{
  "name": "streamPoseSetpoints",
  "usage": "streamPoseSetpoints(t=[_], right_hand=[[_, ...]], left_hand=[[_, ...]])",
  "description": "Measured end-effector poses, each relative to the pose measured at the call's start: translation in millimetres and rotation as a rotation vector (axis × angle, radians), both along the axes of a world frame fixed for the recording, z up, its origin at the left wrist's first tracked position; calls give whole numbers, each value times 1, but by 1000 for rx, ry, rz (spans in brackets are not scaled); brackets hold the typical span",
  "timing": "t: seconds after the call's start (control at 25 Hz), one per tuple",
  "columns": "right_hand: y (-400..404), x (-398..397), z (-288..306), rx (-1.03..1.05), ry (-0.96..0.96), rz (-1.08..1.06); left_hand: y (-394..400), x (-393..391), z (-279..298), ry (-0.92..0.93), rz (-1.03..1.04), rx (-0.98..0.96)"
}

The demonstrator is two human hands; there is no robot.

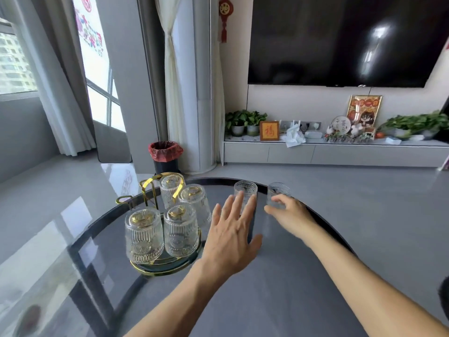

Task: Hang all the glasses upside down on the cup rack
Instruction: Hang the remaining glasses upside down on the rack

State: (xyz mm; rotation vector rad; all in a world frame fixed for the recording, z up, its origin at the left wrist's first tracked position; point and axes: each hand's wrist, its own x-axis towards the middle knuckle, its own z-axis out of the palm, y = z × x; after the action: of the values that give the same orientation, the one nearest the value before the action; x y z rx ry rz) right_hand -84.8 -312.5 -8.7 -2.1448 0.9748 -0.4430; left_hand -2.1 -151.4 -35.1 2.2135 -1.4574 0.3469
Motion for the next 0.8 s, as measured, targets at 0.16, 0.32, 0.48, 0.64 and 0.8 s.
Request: streamPoseSetpoints(t=[0.16,0.32,0.48,0.64,0.8], right_hand=[[-27,-17,-22,32,-80,-105],[-55,4,-51,73,-183,-222],[-77,43,-71,166,-270,-323],[-94,76,-85,105,-320,-418],[-105,88,-89,82,-302,-441]], left_hand=[[-30,-1,-50,132,127,137],[-47,7,-87,179,140,177],[-58,15,-94,182,76,141],[-63,30,-101,209,61,80],[-59,29,-104,229,12,54]])
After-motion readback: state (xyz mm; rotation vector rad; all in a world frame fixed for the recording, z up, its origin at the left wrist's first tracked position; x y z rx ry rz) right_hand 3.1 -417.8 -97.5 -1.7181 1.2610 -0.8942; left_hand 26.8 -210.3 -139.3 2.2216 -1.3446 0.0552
